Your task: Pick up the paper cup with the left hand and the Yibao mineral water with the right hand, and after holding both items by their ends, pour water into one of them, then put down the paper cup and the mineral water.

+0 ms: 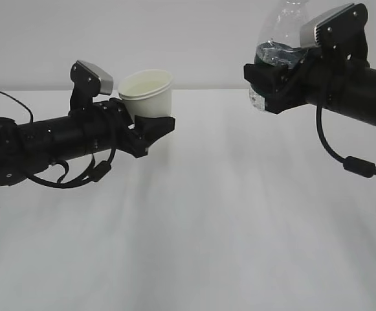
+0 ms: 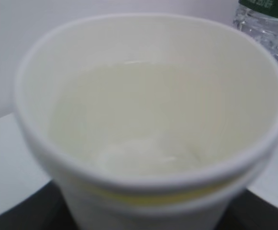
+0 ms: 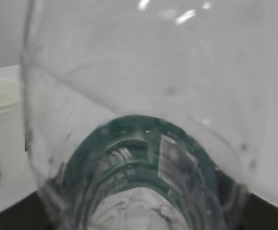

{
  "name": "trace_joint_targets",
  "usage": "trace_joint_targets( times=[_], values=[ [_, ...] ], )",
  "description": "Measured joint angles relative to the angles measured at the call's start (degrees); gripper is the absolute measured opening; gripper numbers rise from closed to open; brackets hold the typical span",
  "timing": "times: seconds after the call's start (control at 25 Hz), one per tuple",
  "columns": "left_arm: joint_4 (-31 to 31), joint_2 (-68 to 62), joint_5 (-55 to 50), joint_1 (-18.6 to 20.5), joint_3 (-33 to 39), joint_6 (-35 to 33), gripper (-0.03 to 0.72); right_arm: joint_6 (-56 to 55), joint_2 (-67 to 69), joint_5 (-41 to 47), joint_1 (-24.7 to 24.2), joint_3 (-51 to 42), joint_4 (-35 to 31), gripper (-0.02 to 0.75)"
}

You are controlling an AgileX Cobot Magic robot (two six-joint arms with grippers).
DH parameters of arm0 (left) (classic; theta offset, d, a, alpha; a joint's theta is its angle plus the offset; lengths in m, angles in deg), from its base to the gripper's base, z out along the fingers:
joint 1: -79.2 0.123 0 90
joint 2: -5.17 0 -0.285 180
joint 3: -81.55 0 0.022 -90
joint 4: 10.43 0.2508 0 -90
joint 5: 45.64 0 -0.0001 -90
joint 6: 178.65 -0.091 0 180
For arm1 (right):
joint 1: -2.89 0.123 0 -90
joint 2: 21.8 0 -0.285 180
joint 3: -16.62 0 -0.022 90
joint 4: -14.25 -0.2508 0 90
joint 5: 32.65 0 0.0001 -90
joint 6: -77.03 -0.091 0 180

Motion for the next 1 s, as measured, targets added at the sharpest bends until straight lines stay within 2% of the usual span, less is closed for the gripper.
trace_joint_targets(
  times=[1.0],
  values=[
    [-0.1,0.0,0.0,6.4,0.0,-0.2,0.430,0.1,0.0,0.4,0.0,0.0,0.0,0.435]
  ],
)
